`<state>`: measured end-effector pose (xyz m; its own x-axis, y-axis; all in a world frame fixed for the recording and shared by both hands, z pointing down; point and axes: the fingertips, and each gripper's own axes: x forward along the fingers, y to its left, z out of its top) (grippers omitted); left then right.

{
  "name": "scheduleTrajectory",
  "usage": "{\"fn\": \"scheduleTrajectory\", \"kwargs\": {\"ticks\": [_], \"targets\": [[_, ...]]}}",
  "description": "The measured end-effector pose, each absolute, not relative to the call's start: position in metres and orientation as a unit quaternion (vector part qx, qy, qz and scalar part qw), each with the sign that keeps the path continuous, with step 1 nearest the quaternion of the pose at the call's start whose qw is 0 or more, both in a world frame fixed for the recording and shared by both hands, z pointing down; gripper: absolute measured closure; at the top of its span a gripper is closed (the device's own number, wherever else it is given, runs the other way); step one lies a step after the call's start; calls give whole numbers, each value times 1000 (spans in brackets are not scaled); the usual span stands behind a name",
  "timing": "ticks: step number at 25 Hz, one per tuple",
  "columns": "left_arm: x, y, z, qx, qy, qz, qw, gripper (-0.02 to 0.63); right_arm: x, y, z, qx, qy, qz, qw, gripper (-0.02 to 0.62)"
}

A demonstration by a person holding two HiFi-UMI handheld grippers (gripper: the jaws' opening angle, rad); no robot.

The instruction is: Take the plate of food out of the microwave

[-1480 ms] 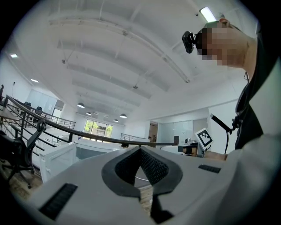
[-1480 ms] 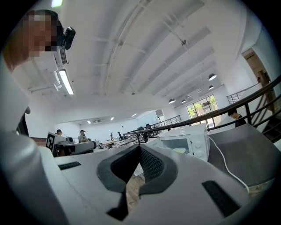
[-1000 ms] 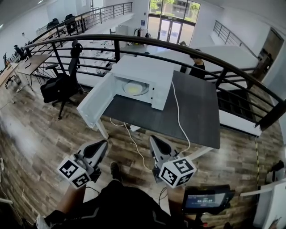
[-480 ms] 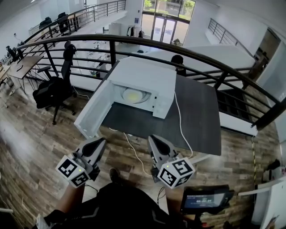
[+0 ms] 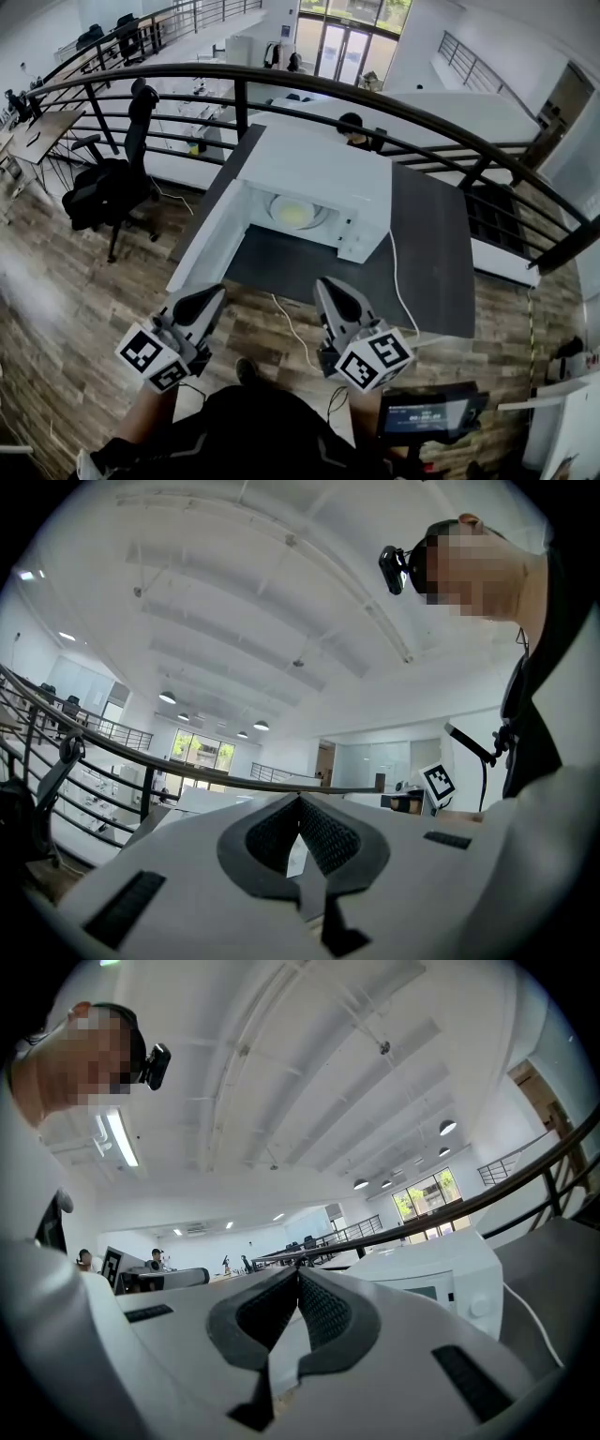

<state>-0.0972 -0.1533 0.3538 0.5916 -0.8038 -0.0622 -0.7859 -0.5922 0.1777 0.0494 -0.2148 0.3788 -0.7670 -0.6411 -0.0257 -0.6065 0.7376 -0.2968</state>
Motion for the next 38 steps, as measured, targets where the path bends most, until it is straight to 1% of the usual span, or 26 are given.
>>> {"fn": "scheduleTrajectory", "kwargs": {"ticks": [7,13,19,23,26,27,30,38], "targets": [[-136,-184,347,902,-420,-75,69,604,-4,-253,373,-341,926,-143,72,595],[-165,-200,347,905,-410,-85,68,604,-39,-265,381,-340,925,-156,61,595],[-181,-212,355,900,-420,-82,80,604,-47,-289,403,-355,918,-171,52,595],[-184,-226,357,897,-428,-76,75,604,-51,-314,426,-358,912,-192,51,594],[-192,-235,344,891,-441,-90,67,604,-56,-326,443,-350,910,-218,53,591],[-194,-235,338,889,-444,-94,61,604,-57,-329,449,-348,909,-226,50,572],[-193,-242,334,888,-450,-79,52,604,-53,-345,466,-354,899,-255,47,571],[-185,-296,340,885,-458,-61,57,604,-34,-414,539,-386,848,-358,62,543]]}}
